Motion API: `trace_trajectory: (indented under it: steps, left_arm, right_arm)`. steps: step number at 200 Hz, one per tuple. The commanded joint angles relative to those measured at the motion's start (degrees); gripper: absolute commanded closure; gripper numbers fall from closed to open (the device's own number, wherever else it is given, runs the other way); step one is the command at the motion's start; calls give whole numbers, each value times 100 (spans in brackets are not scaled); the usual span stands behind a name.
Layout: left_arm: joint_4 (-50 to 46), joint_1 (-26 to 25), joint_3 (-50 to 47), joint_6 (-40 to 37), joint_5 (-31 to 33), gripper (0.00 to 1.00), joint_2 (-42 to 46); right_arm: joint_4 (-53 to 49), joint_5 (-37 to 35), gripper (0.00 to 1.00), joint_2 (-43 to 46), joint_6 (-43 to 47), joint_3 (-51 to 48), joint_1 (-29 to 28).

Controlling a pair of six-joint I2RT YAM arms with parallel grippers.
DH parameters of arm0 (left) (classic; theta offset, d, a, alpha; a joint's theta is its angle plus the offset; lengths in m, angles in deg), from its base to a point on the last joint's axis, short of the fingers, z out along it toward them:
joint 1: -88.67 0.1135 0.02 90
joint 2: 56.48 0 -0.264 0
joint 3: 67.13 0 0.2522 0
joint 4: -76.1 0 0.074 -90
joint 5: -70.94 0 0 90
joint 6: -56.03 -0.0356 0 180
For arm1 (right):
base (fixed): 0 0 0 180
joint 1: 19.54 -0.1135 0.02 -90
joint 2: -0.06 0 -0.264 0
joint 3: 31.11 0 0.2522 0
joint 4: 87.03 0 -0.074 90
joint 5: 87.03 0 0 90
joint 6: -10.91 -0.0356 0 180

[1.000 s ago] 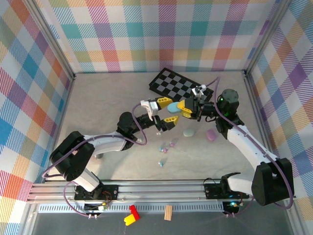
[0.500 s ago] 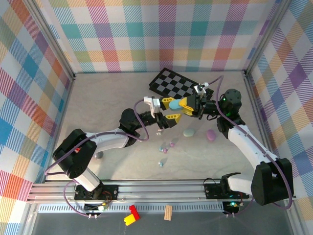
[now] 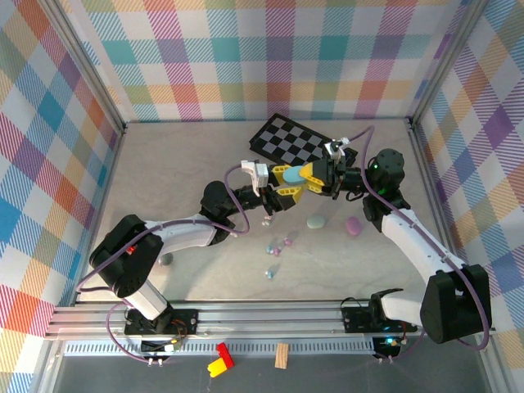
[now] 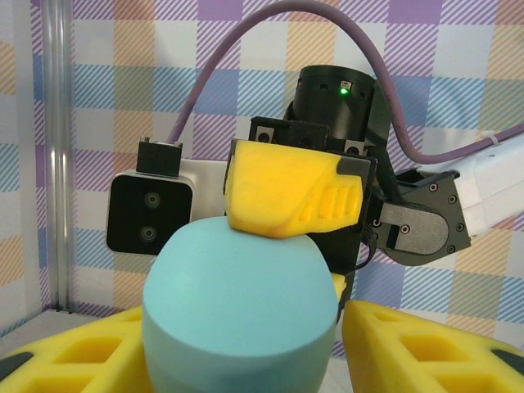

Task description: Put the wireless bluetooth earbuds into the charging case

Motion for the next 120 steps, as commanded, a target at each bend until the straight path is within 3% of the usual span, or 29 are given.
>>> trace_trajectory:
  steps: [1, 77, 88, 107, 120]
  left_arm:
    - [316, 48, 181, 92, -143, 49, -24]
    - [318, 46, 128, 92, -222, 67, 3]
    - [309, 50, 116, 62, -230, 68, 4]
    - [307, 49, 81, 37, -254, 68, 2]
    - [276, 66, 57, 59, -262, 68, 3]
  right_arm:
    - [210, -5, 99, 34, -35, 197, 25]
    - [-76, -54, 97, 87, 187, 212, 25]
    - [-74, -75, 90, 104, 196, 213, 28]
    - [-627, -140, 60, 201, 516, 301, 22]
    - [-1515, -217, 41, 328, 1207, 480, 29]
